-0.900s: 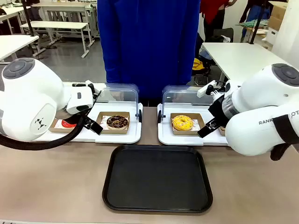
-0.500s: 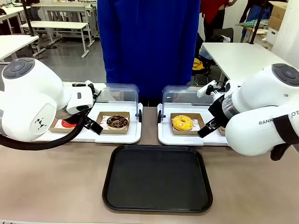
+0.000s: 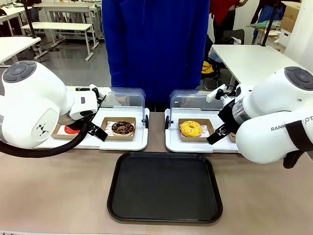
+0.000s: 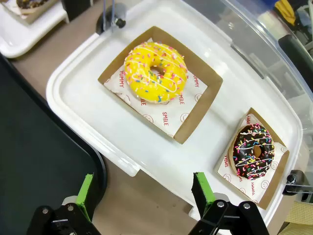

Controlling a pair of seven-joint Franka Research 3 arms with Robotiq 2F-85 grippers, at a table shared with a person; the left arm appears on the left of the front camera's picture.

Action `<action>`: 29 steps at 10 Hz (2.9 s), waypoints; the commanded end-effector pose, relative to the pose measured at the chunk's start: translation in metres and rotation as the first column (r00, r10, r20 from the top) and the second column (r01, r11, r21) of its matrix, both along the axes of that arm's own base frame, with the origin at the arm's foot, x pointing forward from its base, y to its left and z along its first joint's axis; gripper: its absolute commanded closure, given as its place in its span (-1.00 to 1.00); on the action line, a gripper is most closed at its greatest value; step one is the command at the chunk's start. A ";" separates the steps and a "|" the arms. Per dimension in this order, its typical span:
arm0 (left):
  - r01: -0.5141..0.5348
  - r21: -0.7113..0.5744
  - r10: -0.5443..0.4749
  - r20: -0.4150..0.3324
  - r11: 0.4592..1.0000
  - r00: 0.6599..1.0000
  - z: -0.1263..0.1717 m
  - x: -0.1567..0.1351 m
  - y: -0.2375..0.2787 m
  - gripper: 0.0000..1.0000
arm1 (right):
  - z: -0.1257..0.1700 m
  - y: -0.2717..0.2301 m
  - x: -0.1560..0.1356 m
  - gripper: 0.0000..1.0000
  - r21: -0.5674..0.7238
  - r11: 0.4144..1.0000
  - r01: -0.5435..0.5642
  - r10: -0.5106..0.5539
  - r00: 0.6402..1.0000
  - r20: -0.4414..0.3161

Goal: Move the first donut from the left to the tray.
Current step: Pick up the Paper togo box containing the Donut indicated by the person and place it on the Handle tray.

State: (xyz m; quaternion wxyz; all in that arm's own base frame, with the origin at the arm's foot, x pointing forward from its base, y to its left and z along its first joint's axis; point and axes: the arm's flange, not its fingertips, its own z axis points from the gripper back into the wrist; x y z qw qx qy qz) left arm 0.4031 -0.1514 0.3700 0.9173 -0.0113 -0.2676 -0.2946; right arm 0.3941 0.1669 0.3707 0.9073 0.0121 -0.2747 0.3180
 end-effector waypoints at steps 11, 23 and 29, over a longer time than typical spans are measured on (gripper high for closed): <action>0.572 -0.464 -0.564 0.175 0.676 0.807 0.115 0.065 0.244 -1.00 | 0.148 -0.298 -0.033 -1.00 0.452 0.798 -0.399 0.343 0.917 0.205; 0.632 -0.496 -0.544 0.330 0.595 0.771 0.074 0.052 0.308 -1.00 | 0.117 -0.310 -0.043 -1.00 0.465 0.759 -0.456 0.371 0.889 0.268; 0.632 -0.496 -0.544 0.330 0.595 0.771 0.074 0.052 0.308 -1.00 | 0.117 -0.310 -0.043 -1.00 0.465 0.759 -0.456 0.371 0.889 0.268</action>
